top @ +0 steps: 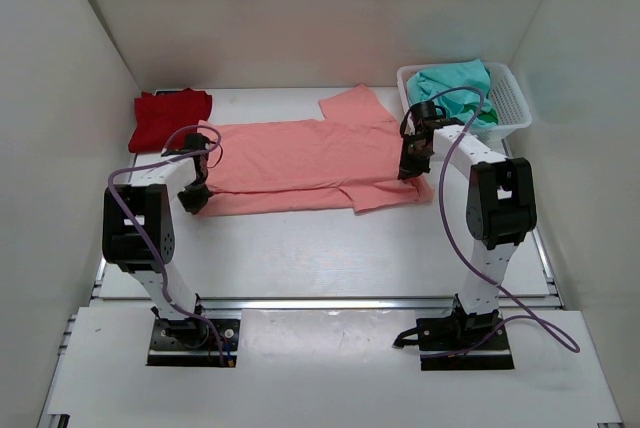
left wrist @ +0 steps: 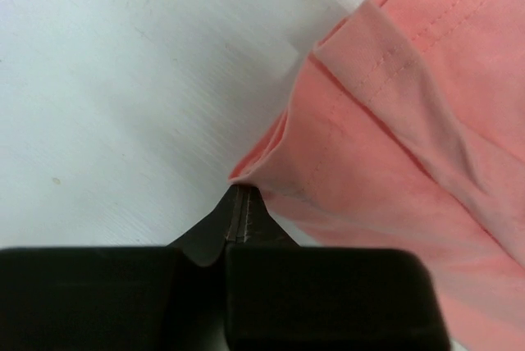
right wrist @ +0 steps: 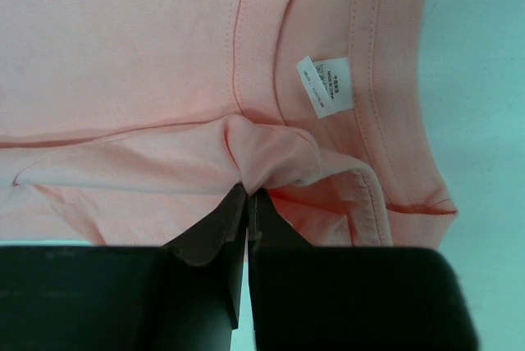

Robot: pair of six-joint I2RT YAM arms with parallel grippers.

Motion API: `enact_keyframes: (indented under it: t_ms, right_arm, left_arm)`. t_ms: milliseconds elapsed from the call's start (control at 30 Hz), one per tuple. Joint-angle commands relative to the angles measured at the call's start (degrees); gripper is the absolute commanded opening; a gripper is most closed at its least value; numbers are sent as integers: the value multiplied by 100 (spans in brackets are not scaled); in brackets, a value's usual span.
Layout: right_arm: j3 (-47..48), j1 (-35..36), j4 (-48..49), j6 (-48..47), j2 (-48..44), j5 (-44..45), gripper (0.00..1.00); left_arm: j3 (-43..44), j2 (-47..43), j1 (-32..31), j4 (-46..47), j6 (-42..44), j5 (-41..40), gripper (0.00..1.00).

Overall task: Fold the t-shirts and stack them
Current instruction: Fold the flattened tshirt in 1/3 of the way

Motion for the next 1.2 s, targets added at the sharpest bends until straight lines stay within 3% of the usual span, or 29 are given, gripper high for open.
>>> enact_keyframes:
  t_ms: [0, 433, 467, 500, 600, 700, 767, 967, 1167]
  right_arm:
    - [-10, -68, 82, -50, -228, 78, 0]
    - [-125, -341, 231, -76, -412, 51, 0]
    - [-124, -341, 318, -85, -404, -18, 1]
    - [-150, -358, 441, -85, -430, -115, 0]
    - [-28, -367, 687, -76, -491, -317, 0]
    - [69, -332, 899, 11, -500, -380, 16]
    - [60, -254, 969, 64, -553, -195, 34]
    - [-387, -69, 1215, -93, -1097, 394, 37]
    - [-888, 142, 1505, -173, -1309, 439, 31]
  left_arm:
    - [152, -65, 34, -16, 84, -260, 0]
    - [-94, -214, 324, -333, 331, -340, 2]
    - [-85, -258, 315, -359, 374, -287, 6]
    - [-41, -345, 298, -394, 375, -234, 24]
    - [-14, -512, 201, -351, 401, -32, 35]
    - [73, -679, 104, -307, 392, 144, 39]
    - [109, -715, -70, -272, 331, 144, 40]
    - [196, -865, -273, -17, 383, 417, 43]
    - [425, -435, -765, 334, 252, 408, 43]
